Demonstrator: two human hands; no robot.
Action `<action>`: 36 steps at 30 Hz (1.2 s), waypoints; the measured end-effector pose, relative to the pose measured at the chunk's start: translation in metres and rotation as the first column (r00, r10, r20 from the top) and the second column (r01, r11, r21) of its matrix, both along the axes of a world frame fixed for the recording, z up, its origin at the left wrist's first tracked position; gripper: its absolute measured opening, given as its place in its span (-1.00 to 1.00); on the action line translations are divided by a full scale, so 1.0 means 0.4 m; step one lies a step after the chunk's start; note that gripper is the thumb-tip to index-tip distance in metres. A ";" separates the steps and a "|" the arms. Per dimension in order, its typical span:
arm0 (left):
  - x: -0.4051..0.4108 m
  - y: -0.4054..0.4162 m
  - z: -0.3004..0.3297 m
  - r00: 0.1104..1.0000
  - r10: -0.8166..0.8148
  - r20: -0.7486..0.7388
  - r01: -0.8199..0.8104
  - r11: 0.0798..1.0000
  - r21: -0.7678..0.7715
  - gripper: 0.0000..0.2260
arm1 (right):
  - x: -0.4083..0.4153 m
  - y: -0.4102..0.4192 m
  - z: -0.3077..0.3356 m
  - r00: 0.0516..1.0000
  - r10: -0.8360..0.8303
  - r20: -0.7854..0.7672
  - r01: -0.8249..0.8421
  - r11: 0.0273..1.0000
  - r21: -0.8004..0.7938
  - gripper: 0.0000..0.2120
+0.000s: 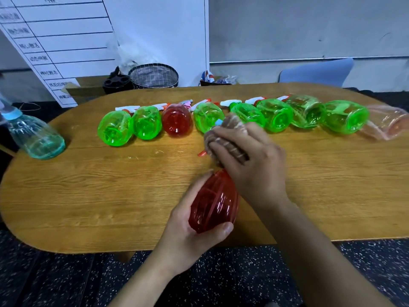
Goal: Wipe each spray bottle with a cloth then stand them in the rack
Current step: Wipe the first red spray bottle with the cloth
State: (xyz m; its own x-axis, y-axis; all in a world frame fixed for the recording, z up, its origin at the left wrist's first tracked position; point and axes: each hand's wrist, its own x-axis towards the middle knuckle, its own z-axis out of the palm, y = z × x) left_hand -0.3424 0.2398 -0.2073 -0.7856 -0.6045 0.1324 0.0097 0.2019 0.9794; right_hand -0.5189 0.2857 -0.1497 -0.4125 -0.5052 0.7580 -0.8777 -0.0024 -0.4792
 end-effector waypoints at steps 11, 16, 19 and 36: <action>0.001 0.004 0.007 1.000 0.005 -0.001 -0.005 0.998 0.057 -0.21 | -0.043 0.014 -0.001 0.996 -0.058 0.066 0.056 0.998 0.037 -0.74; 0.002 0.002 0.006 1.000 0.025 -0.011 -0.024 0.997 0.075 -0.19 | -0.075 0.018 -0.003 0.992 0.085 0.097 -0.096 0.988 0.121 -0.71; 0.001 0.004 0.009 1.000 0.009 -0.015 -0.008 0.997 0.076 -0.19 | -0.098 0.030 -0.002 0.989 0.054 0.138 -0.072 0.990 0.125 -0.73; 0.004 -0.007 -0.008 1.000 -0.008 -0.021 0.010 0.996 0.089 -0.19 | -0.129 0.010 0.023 0.874 0.199 0.443 -0.304 0.935 0.180 -0.76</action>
